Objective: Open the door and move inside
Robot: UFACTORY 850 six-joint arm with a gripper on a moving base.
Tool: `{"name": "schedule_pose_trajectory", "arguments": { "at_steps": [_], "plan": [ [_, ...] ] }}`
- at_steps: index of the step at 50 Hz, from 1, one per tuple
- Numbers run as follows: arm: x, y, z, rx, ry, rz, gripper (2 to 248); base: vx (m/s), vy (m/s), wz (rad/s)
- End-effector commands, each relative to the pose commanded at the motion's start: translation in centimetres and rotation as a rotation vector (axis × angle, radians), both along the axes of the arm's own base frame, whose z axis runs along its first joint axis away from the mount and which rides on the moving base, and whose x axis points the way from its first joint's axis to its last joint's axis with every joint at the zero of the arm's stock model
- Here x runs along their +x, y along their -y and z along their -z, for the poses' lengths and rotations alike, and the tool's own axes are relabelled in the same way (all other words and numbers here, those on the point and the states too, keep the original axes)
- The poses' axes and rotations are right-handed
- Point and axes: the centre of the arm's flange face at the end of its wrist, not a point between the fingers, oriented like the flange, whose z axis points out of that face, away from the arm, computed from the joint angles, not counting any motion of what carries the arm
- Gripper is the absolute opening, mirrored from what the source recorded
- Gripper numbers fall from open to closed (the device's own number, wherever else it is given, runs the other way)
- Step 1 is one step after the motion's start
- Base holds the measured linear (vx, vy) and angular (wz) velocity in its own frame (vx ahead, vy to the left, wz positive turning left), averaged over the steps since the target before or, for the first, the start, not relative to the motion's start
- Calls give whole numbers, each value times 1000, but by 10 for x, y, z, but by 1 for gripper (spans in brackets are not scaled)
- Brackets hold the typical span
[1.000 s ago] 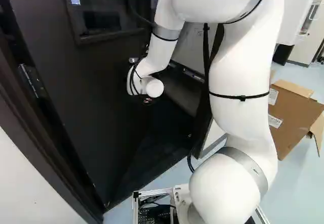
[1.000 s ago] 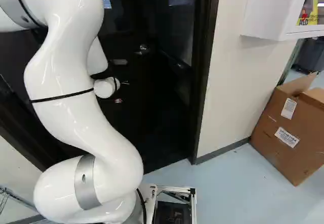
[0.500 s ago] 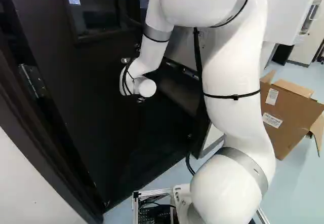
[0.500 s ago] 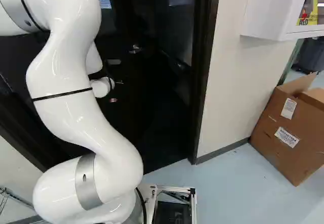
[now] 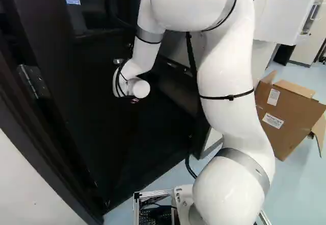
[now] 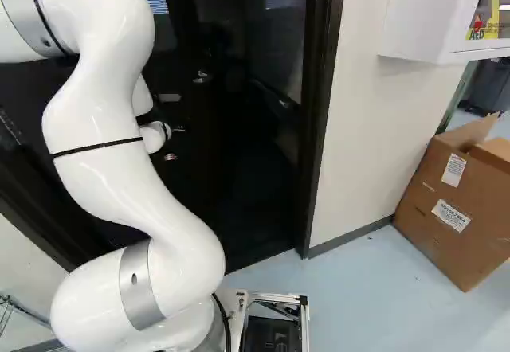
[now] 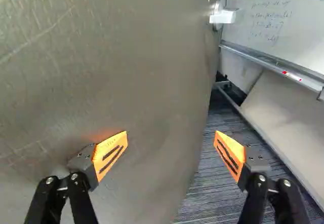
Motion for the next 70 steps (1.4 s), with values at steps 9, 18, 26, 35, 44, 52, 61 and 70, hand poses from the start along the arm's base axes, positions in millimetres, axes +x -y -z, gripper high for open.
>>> {"name": "schedule_pose_trajectory", "arguments": {
  "at_steps": [9,18,26,35,44,52,61,70],
  "plan": [
    [1,-16,1,0,11,-31,247,0,0,0],
    [0,-32,1,0,28,-69,247,0,0,0],
    [-4,-46,0,-1,44,-109,247,0,0,0],
    [-10,-62,0,-2,62,-155,247,0,0,0],
    [-11,-78,0,-1,82,-197,247,0,0,0],
    [-9,-93,1,2,97,-224,247,0,0,0],
    [-7,-110,2,6,114,-255,247,0,0,0],
    [-6,-126,4,7,131,-290,247,0,0,0]
  ]
}}
